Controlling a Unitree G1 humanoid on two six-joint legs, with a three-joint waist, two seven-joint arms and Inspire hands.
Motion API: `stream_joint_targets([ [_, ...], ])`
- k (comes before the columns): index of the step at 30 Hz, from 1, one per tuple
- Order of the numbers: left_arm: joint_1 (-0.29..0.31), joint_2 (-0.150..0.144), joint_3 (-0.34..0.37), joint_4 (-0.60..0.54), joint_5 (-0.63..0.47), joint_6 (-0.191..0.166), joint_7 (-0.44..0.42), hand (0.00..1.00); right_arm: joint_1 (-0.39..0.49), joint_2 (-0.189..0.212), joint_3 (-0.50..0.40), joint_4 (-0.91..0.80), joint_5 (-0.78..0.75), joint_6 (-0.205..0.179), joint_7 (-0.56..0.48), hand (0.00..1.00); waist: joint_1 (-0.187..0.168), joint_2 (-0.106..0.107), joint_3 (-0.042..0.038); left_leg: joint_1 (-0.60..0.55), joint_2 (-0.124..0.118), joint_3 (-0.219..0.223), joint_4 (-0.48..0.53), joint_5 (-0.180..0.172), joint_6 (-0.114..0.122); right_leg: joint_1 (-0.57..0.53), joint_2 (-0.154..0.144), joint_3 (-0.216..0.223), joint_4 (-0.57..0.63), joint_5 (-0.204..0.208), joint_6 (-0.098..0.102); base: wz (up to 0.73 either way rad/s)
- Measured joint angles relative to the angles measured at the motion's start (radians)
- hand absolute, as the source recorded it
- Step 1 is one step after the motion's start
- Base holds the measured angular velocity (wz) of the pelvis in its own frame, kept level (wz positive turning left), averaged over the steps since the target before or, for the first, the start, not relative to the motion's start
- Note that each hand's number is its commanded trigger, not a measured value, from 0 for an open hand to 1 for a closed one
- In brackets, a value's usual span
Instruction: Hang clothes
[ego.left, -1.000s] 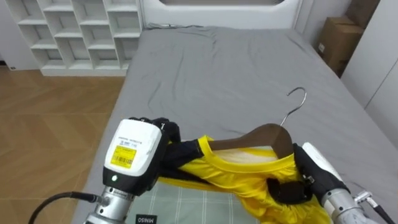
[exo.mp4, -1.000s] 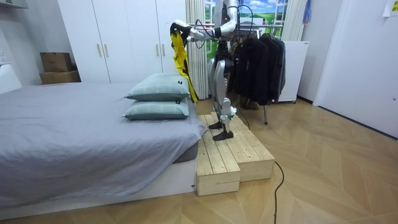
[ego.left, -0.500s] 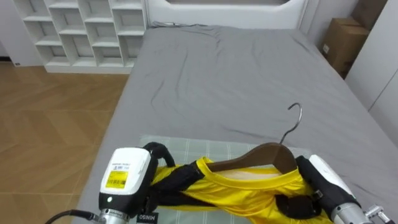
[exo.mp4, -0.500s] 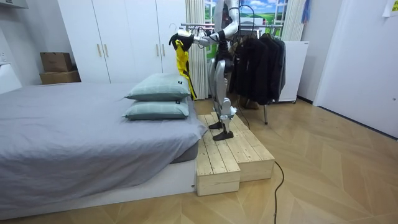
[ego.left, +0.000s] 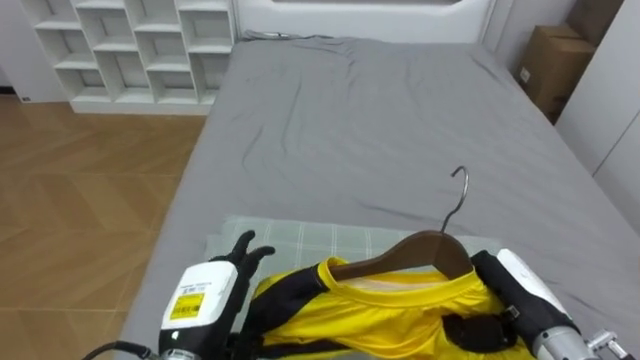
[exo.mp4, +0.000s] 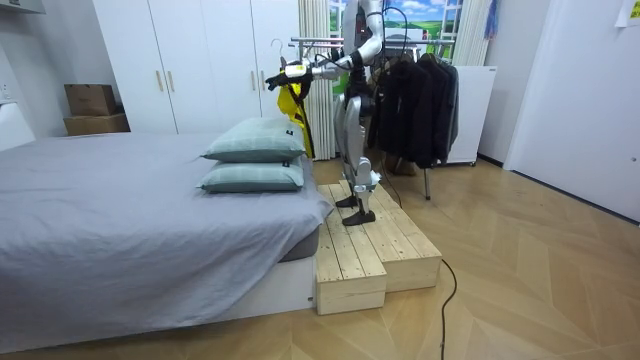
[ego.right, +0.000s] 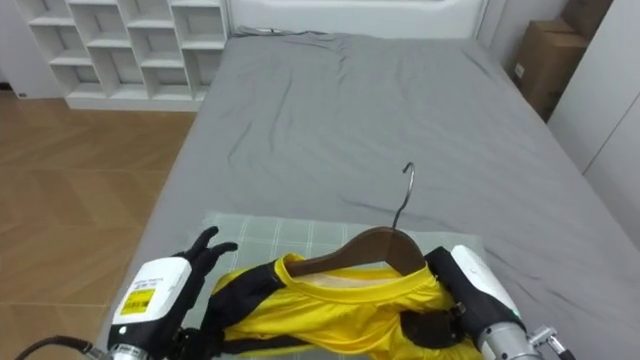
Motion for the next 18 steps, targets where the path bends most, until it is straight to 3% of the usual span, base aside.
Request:
stream_joint_targets([
  [7,0.015,-0.019,-0.061,0.075,-0.051,0.051,-0.079,0.0,0.005,0.009,0.0,0.0,0.051,0.014,0.009,1.0,-0.005,0.004,0.0003,-0.006,0.001,0.0,0.002,0.0,0.0,-0.001,0.0,0.001,0.002,0.0,0.0,-0.01],
  [10,0.025,-0.03,-0.062,0.089,-0.075,0.069,-0.125,0.0,0.004,0.033,0.0,0.0,0.063,0.021,0.015,1.0,-0.014,0.006,0.0003,-0.007,0.001,0.0,0.004,0.0,0.0,-0.002,0.001,0.001,0.002,0.0,0.0,0.0],
  [18,0.028,-0.045,-0.073,0.086,-0.092,0.07,-0.205,0.0,0.004,0.068,-0.006,0.0,0.13,0.021,0.03,1.0,-0.03,0.021,-0.0018,-0.007,0.0,-0.001,0.004,0.0,0.0,-0.001,0.001,-0.001,0.001,0.0,0.0,0.0],
])
